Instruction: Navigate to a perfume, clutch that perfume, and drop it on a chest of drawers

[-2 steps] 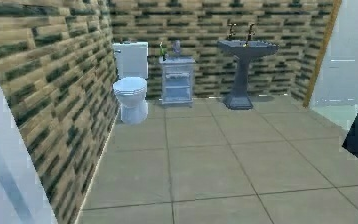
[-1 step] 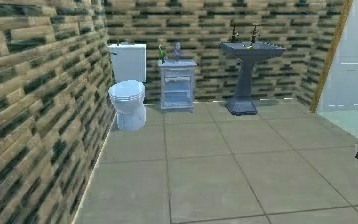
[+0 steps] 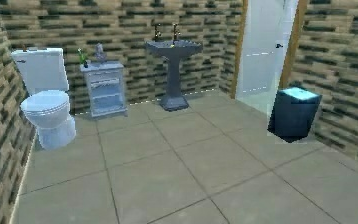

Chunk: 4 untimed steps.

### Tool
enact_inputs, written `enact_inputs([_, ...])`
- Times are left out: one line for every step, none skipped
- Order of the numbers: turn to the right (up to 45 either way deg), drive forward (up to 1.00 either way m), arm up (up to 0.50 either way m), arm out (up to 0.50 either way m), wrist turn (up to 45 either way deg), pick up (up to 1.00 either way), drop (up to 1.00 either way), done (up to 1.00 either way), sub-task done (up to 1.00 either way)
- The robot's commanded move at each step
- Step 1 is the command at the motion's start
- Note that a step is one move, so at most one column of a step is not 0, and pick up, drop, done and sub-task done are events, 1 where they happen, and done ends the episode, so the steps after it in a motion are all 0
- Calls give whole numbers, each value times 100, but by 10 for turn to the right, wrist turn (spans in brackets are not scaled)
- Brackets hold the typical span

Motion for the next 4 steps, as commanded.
enact_inputs([0, 55, 0, 0, 0, 0, 0, 0, 0])
enact_inputs([-90, 0, 0, 0, 0, 0, 0, 0, 0])
enact_inputs([0, 100, 0, 0, 0, 0, 0, 0, 0])
enact_inputs([-30, 0, 0, 0, 0, 0, 0, 0, 0])
